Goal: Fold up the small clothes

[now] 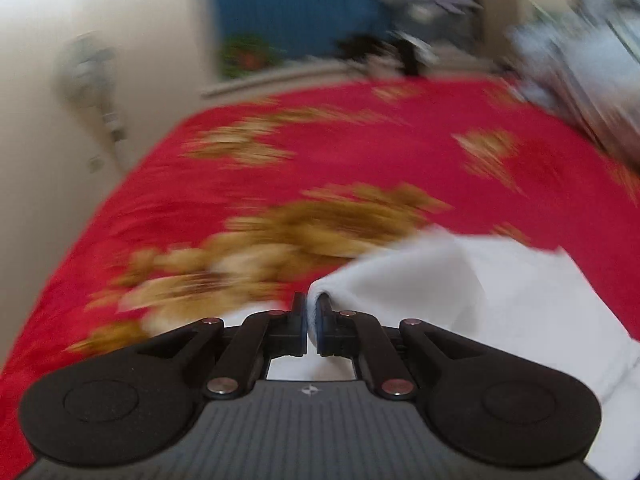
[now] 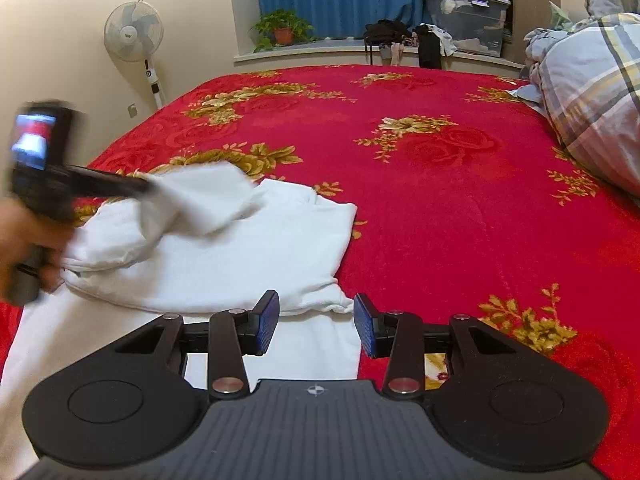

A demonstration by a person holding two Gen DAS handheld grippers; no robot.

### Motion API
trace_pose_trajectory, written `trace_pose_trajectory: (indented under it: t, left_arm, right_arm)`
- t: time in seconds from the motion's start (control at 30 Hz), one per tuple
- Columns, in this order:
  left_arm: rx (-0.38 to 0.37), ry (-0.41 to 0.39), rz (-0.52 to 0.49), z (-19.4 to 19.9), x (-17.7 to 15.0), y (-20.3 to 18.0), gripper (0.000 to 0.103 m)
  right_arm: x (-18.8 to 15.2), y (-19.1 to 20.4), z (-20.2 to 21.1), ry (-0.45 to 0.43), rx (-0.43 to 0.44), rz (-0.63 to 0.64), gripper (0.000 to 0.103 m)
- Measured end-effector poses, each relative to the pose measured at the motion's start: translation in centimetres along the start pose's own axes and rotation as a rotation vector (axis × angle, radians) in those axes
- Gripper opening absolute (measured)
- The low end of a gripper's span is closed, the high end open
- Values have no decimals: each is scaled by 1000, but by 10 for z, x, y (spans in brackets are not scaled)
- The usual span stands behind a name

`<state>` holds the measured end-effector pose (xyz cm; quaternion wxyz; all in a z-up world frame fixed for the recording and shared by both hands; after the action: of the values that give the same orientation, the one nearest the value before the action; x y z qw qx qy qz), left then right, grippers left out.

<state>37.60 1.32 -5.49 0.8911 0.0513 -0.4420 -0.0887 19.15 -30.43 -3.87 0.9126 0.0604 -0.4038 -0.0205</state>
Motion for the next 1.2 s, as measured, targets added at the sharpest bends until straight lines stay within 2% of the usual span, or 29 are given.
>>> trace_pose_trajectory:
  t: [0.07,0.13,0.2,0.27,0.3,0.33,0.4,0.43,0.47,0.53,0.63,0.73,0.8,0.83,0.87,0.9,0.93,0.97,1.07,1.2]
  left_arm:
    - [80,-19,125,26,-16,76,4]
    - [190,-32,284,56,-43,159,4]
    - [328,-31,450,91,-81,241,4]
    - [506,-17,617,127,-126,314,5]
    - [571,-9,701,142,-143,340,6]
    - [620,-1,827,158,-163,366,6]
    - [587,-20,1031,177,-189,394,20]
    - [563,-35,1090,183,-198,400,24]
    - [553,-37,1110,186,-204,402,30]
    - [530,-13,1129,188,-211,400,32]
    - [385,-14,1178,179,-214,401,32]
    - [226,26,1151,157,-211,392,32]
    - [156,88,1120,135,-215,387,38]
    - [153,145,1107,124,-221,384,38]
    - [173,236,1102,110,-233,382,38]
    - [199,345,1107,98,-249,380,23]
    - [229,346,1106,98,-256,378,16]
    - [250,350,1105,102,-253,378,15]
    - [292,327,1014,114,-226,375,33]
    - [263,241,950,122,-186,359,38]
  right_arm:
    - [-1,4,-1,6,3,11,43]
    - [-3,9,0,11,6,30,43]
    - [-4,12,3,12,9,50,43]
    - [-6,17,4,14,10,68,43]
    - [-8,19,6,16,10,75,43]
    - [-10,20,6,19,9,81,43]
    - [-12,23,7,22,5,97,43]
    - [-14,24,8,24,0,105,43]
    - [-16,25,8,26,-5,110,43]
    - [-19,27,7,30,-12,114,43]
    - [-24,32,6,31,-13,125,43]
    - [-29,39,6,16,-3,148,43]
    - [-33,47,7,0,18,167,43]
    - [-34,51,8,-10,31,176,42]
    - [-36,57,10,-24,47,188,37]
    - [-37,62,11,-35,68,201,33]
    - [-38,67,13,-44,90,213,26]
    - [-40,73,14,-55,116,225,26]
    - [-40,98,16,-78,171,293,26]
    - [-26,149,2,-79,238,375,26]
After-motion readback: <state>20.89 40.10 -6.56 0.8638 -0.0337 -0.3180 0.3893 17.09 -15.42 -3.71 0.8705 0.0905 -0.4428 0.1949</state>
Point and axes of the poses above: each gripper's, at about its wrist camera, not at the fingertips, and z roughly against the way its jaws point, y to its left, x to its top, the point moved 3 cm from there along -z, roughly the way its jaws point, and after that the axes turned 2 degrees about y, right-handed, at the moved point
